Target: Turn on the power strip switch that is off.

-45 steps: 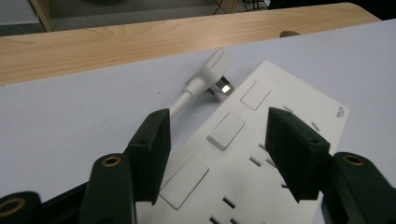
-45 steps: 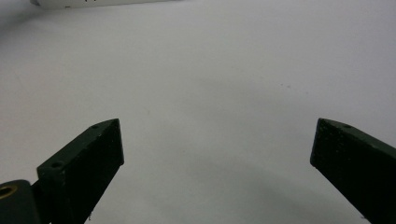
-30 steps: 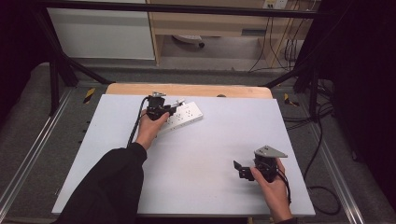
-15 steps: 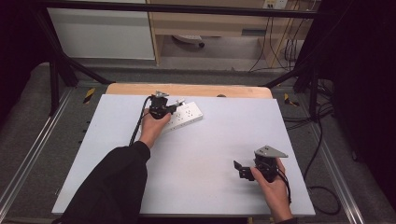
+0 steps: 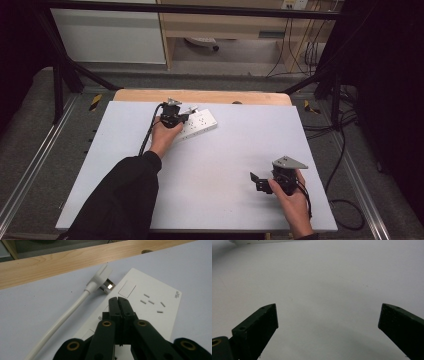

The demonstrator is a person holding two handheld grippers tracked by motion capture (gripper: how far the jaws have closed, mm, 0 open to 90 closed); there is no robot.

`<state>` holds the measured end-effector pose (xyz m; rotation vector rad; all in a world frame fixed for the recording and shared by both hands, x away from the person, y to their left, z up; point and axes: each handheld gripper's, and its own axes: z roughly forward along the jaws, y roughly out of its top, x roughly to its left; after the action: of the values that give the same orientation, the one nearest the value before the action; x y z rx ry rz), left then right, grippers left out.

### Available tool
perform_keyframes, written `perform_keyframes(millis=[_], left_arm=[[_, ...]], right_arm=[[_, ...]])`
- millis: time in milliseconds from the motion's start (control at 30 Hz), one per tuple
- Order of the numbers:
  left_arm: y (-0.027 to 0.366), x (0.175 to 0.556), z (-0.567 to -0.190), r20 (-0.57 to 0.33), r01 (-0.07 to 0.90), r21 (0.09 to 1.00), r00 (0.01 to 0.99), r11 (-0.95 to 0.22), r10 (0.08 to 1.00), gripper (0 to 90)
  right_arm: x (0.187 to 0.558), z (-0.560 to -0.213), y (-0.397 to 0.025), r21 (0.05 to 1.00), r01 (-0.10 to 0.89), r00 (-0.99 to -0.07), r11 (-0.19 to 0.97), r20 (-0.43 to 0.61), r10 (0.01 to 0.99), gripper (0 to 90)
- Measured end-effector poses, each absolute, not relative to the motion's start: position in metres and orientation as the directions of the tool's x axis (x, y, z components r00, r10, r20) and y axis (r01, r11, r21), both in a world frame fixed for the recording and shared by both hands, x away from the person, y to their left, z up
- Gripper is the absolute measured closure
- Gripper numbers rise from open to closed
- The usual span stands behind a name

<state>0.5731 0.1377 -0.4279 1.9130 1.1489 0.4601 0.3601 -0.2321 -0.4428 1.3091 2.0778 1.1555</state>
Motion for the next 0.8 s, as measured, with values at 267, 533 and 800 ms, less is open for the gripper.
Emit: perform_keyframes(millis=[267,533,800], left_arm=[[0.1379,0.5747,-0.4271,-0.091,0.542,0.807,0.51,-0.237,0.856,90.0],[0.1392,0.5763,-0.4293,-0.089,0.542,0.806,0.506,-0.236,0.858,90.0],[0.1439,0.5788,-0.4305,-0.088,0.547,0.805,0.493,-0.23,0.866,90.0]], right_arm=[[0.3599,-0.4426,-0.2328,0.823,0.529,-0.464,0.207,0.077,0.882,3.2],[0.3599,-0.4426,-0.2329,0.823,0.53,-0.463,0.205,0.078,0.883,3.2],[0.3601,-0.4426,-0.2331,0.824,0.528,-0.464,0.206,0.077,0.883,3.2]])
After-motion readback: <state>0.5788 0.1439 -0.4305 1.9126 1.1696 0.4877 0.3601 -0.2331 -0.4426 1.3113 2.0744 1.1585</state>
